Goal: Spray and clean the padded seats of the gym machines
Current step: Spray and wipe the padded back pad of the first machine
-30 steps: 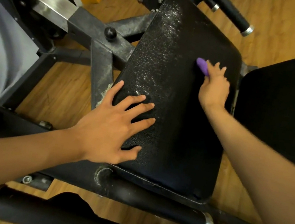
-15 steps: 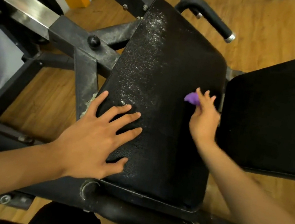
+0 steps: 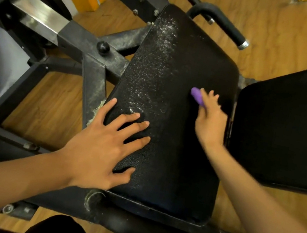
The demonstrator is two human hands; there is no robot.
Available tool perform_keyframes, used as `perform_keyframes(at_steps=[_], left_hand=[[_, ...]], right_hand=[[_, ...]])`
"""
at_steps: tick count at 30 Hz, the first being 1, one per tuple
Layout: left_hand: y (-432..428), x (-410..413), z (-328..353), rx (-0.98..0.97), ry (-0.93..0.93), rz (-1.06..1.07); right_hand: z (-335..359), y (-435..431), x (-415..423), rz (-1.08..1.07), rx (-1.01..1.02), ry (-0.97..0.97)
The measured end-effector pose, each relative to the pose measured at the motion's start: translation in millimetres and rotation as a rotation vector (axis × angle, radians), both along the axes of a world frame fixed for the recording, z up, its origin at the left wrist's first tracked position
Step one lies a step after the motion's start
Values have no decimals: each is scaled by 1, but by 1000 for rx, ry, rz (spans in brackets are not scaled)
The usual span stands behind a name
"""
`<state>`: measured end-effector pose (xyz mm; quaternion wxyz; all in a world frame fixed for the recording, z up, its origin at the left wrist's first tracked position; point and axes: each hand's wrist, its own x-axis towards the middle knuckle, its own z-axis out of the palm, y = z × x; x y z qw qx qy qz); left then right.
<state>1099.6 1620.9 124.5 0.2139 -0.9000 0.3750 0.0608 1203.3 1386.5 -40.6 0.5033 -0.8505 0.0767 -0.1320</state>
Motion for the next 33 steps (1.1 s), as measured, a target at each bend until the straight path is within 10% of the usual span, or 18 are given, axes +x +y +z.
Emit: perform_keyframes(at_steps=[6, 20, 33], left_hand=[[-1, 0, -2, -27, -8, -14], [-1, 3, -1, -68, 30, 25], [-6, 0, 3, -3, 38, 32]], right_hand=[[6, 20, -60, 167, -15, -64], [4, -40, 200, -250, 100, 185], [3, 21, -33, 110, 43, -117]])
